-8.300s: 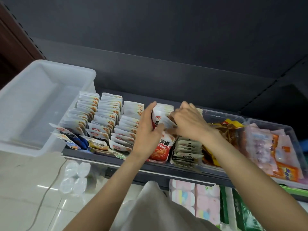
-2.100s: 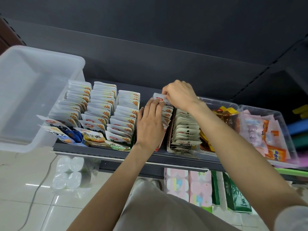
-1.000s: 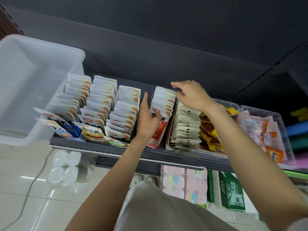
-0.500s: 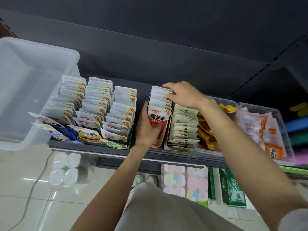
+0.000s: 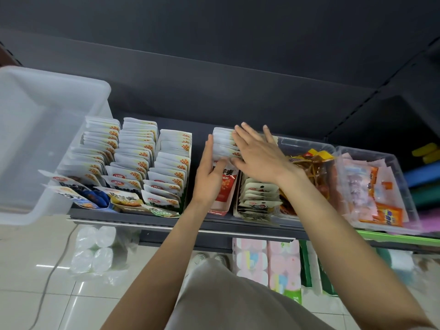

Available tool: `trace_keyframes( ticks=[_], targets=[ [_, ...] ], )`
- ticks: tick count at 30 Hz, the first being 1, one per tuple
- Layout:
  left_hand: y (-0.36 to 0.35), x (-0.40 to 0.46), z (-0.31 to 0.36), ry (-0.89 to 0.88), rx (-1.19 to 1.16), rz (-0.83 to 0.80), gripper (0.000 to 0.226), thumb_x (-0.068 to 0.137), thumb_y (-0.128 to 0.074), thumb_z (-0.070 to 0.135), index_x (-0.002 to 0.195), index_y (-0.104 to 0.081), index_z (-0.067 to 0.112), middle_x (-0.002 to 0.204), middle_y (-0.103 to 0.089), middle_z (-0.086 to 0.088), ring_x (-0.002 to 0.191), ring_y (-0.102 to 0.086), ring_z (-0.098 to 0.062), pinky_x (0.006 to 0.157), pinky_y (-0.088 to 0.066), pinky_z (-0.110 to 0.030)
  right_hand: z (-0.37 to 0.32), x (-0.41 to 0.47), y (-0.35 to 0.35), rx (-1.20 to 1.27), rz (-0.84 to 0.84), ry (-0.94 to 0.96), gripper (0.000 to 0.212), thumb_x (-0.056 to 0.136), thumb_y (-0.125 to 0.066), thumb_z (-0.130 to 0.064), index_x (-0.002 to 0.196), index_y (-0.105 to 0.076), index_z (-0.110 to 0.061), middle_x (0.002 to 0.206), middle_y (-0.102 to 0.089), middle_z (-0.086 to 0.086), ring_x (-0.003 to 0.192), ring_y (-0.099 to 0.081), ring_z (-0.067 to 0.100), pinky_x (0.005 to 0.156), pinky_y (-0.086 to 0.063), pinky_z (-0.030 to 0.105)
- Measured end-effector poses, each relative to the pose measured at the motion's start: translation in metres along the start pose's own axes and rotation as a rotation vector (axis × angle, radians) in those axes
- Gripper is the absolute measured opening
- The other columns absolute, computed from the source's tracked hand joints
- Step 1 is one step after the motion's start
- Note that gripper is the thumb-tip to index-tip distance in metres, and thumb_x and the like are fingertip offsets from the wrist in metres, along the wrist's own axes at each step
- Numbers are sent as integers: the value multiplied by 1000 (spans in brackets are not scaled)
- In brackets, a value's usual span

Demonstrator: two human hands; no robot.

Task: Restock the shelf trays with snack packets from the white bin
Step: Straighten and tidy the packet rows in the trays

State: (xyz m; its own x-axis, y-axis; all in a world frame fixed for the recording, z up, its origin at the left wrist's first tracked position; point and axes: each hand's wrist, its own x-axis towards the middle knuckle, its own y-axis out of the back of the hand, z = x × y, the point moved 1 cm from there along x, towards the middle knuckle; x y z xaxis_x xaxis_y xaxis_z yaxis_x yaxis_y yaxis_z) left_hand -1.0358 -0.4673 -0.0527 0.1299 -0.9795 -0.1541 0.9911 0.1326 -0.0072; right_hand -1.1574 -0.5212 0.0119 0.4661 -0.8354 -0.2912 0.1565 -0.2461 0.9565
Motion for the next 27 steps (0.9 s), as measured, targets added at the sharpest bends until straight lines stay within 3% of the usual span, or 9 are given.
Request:
trace_keyframes(
  ticks=[5, 8, 10, 14, 18, 21, 23, 25, 27],
  targets=[
    [3, -5, 2, 10, -3, 7, 69, 92, -47, -1, 150, -14, 20, 151, -30, 5, 133, -32, -1, 112, -28, -24, 9, 18, 9, 138, 62, -1, 56, 100, -31, -27, 151, -14, -14, 157, -20, 2, 145, -10, 15, 118, 1, 47],
    [5, -11, 0, 67, -5, 9, 70, 91, -51, -2, 150, -18, 19, 145, -41, 4, 130, -39, -6, 110, -33, -29, 14, 37, 14, 233, -34, 9, 48, 100, -25, -25, 147, -30, -17, 150, -37, 6, 138, -32, 21, 117, -4, 47],
    [6, -15, -1, 89, 24, -5, 66, 90, -52, -1, 145, -28, 27, 132, -50, 11, 123, -46, -6, 106, -39, -33, 16, 43, 17, 264, -37, 25, 44, 100, -24, -24, 138, -45, -18, 141, -50, 5, 130, -43, 23, 117, -8, 46],
    [3, -22, 1, 65, 72, -27, 64, 88, -53, -2, 115, -38, 55, 110, -56, 28, 105, -53, 12, 97, -45, -29, 17, 42, 16, 251, 12, 52, 41, 99, -25, -23, 118, -61, -13, 122, -63, 5, 114, -54, 24, 112, -22, 42],
    [1, -24, 4, 46, 92, -28, 61, 87, -56, 3, 118, -39, 53, 114, -57, 25, 113, -53, 3, 100, -45, -34, 17, 41, 14, 281, 30, 18, 39, 100, -27, -26, 117, -60, -14, 118, -63, 7, 106, -56, 25, 83, -42, 35],
    [0, -25, 7, 54, 113, -27, 63, 87, -58, 4, 126, -36, 49, 114, -56, 25, 114, -52, -1, 102, -44, -37, 17, 39, 15, 302, 4, 1, 41, 101, -27, -28, 134, -51, -20, 136, -54, 5, 122, -50, 26, 94, -42, 39],
    [1, -26, 9, 103, 99, -18, 69, 87, -57, 1, 141, -30, 35, 118, -53, 23, 119, -50, -7, 105, -41, -39, 18, 35, 18, 338, 9, 5, 43, 103, -26, -30, 142, -41, -23, 143, -47, 2, 130, -43, 24, 101, -38, 40],
    [2, -28, 16, 127, 144, 10, 77, 87, -56, 1, 149, -16, 23, 136, -46, 13, 130, -41, -12, 110, -35, -42, 21, 27, 26, 398, 87, 17, 43, 103, -26, -35, 142, -41, -25, 143, -47, -1, 131, -43, 20, 103, -37, 40],
    [4, -32, 27, 92, 254, 16, 78, 87, -56, 8, 150, -13, 22, 150, -33, 5, 137, -31, -13, 112, -31, -43, 27, 15, 36, 440, 228, 17, 40, 102, -30, -36, 137, -47, -24, 137, -53, -3, 125, -49, 17, 101, -40, 39]
  ],
)
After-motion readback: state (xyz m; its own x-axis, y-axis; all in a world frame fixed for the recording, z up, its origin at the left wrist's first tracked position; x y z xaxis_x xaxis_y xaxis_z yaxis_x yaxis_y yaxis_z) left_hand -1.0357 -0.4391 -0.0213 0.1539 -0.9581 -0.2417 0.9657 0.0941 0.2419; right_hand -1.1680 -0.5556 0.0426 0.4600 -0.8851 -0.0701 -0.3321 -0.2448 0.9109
